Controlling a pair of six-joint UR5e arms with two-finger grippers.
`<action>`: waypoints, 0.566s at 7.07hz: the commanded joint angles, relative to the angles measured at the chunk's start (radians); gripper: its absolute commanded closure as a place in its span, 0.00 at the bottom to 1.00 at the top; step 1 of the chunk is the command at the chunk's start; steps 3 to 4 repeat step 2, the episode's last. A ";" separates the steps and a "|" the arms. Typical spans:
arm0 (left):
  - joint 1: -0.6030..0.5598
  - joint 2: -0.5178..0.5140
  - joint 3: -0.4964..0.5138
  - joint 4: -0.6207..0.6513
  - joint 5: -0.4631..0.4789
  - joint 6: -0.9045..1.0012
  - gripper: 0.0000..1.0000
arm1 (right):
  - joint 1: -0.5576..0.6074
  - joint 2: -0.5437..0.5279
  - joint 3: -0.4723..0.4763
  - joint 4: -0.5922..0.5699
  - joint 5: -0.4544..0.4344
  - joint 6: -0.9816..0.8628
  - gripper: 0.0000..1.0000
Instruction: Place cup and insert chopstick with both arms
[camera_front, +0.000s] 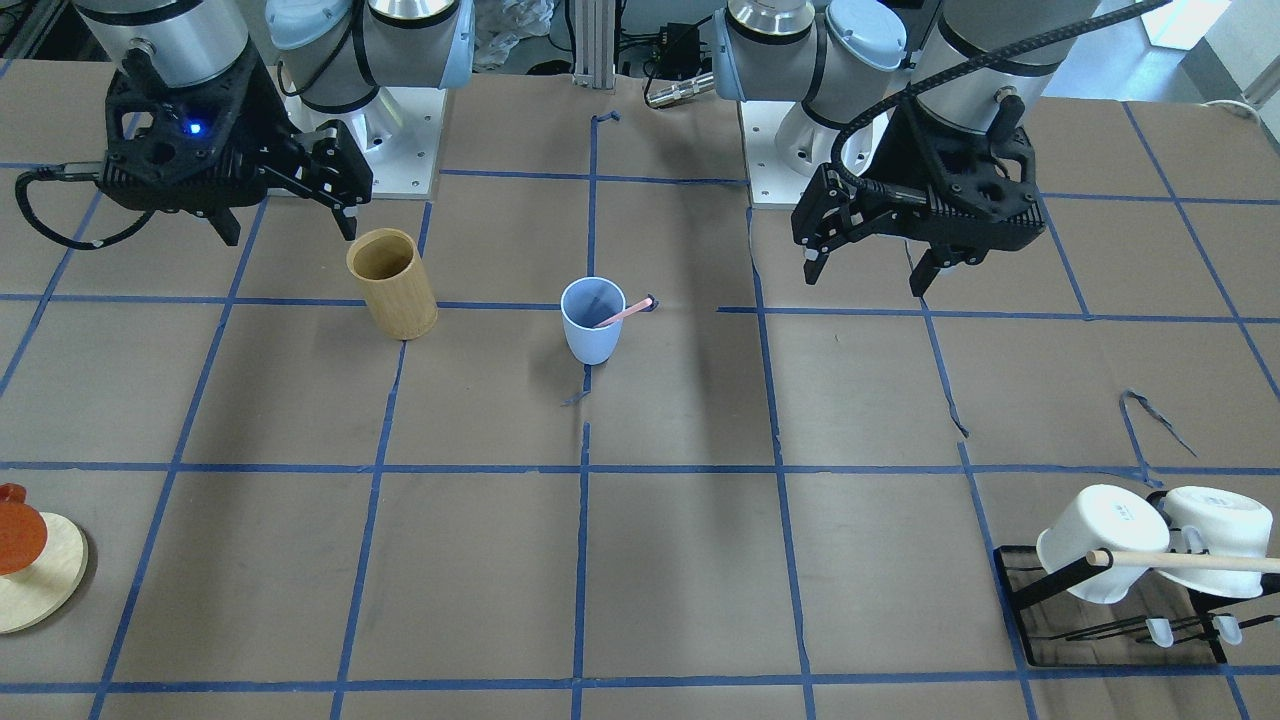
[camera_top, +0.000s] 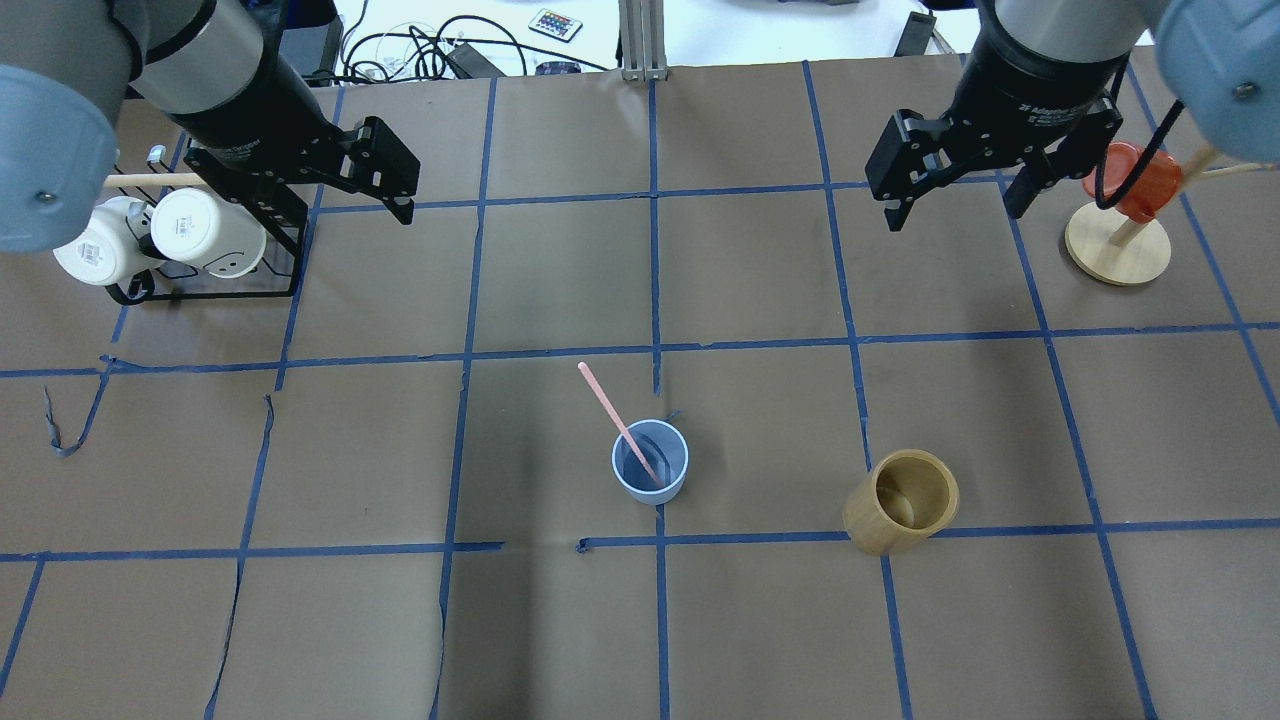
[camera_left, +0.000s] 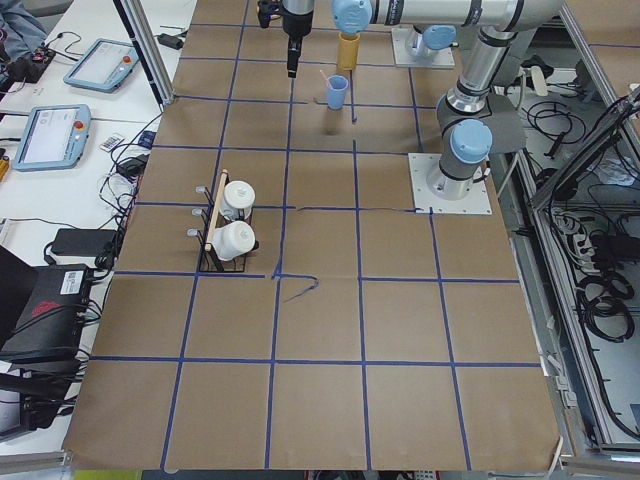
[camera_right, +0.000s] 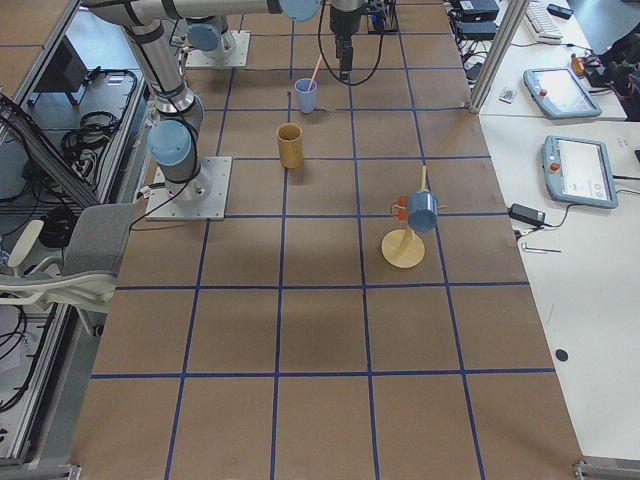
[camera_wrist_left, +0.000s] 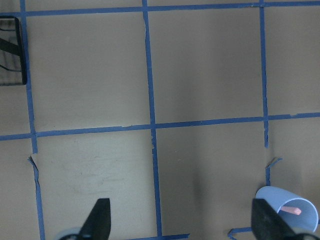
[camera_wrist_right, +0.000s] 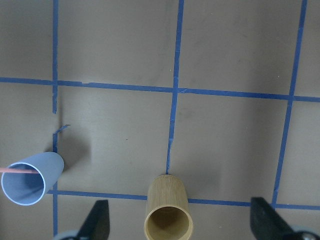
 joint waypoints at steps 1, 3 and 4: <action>0.000 0.000 0.000 0.000 0.000 0.000 0.00 | -0.013 -0.003 0.001 0.002 -0.001 0.005 0.00; 0.000 0.000 0.000 0.000 0.000 0.000 0.00 | -0.013 -0.003 0.002 0.004 -0.001 0.005 0.00; 0.000 0.000 0.000 0.000 0.000 0.000 0.00 | -0.013 -0.003 0.002 0.004 -0.001 0.005 0.00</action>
